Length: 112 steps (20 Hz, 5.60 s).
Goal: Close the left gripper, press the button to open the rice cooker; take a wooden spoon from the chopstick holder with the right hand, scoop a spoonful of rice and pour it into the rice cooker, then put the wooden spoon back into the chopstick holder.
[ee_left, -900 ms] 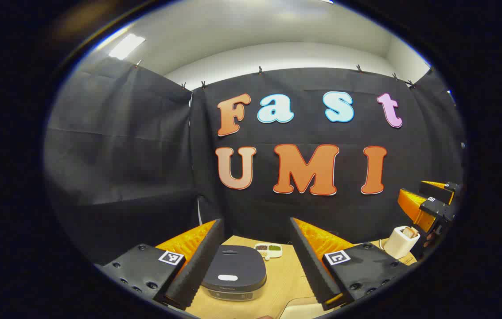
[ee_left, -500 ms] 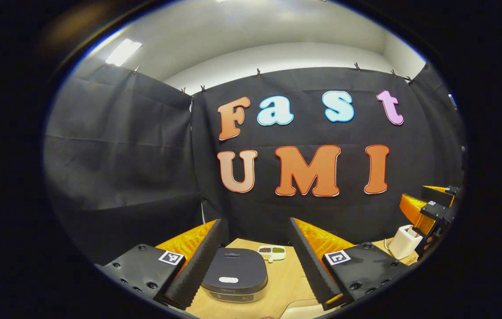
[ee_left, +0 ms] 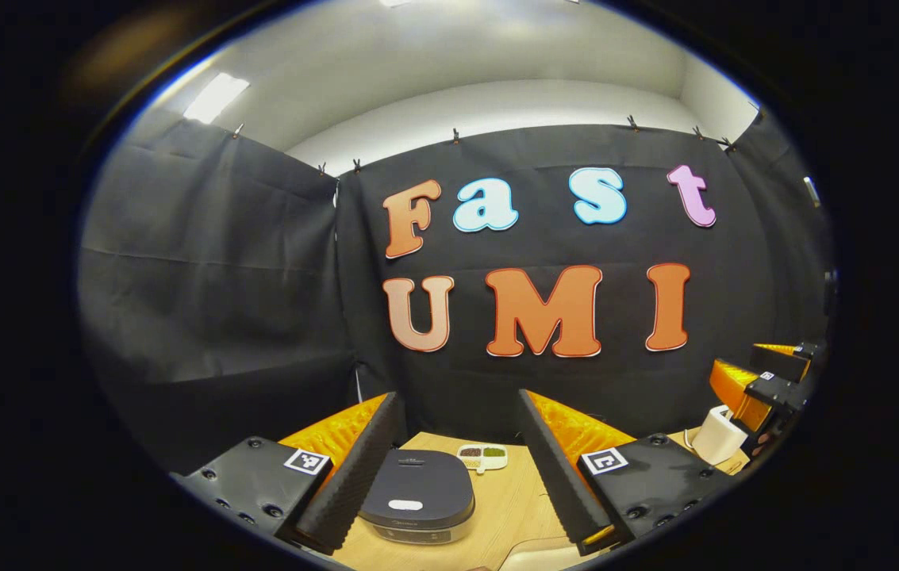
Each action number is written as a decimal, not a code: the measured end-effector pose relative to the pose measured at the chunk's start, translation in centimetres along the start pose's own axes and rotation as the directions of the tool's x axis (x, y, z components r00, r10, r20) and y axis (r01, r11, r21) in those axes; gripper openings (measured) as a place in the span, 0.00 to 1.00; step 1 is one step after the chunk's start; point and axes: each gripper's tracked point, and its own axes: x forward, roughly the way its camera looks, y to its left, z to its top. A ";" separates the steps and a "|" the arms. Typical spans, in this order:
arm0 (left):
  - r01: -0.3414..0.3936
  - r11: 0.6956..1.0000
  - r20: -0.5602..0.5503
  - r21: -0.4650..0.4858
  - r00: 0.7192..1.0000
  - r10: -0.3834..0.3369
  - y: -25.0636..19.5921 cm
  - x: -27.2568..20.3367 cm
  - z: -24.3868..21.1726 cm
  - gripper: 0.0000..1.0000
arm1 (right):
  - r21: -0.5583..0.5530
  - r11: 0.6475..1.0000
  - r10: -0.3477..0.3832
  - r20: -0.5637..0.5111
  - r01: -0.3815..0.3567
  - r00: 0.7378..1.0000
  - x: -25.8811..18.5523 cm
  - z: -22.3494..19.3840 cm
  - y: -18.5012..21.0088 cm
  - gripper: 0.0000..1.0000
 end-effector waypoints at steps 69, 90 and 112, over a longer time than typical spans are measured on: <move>-0.304 0.925 -0.865 -0.228 0.500 -0.049 9.1 8.6 -32.4 0.07 | -0.081 0.957 -0.290 -0.215 0.278 0.933 1.3 -8.3 -10.4 0.95; -0.218 0.965 -0.313 -0.143 0.935 0.165 8.3 8.5 -14.8 0.10 | -0.084 0.973 -0.232 -0.272 0.217 0.934 0.6 -10.6 -8.8 0.95; -0.162 0.984 0.038 0.073 0.986 0.159 -6.6 -2.7 -4.5 0.96 | 0.008 0.976 -0.175 -0.567 0.218 0.805 -3.2 -25.3 -19.9 0.95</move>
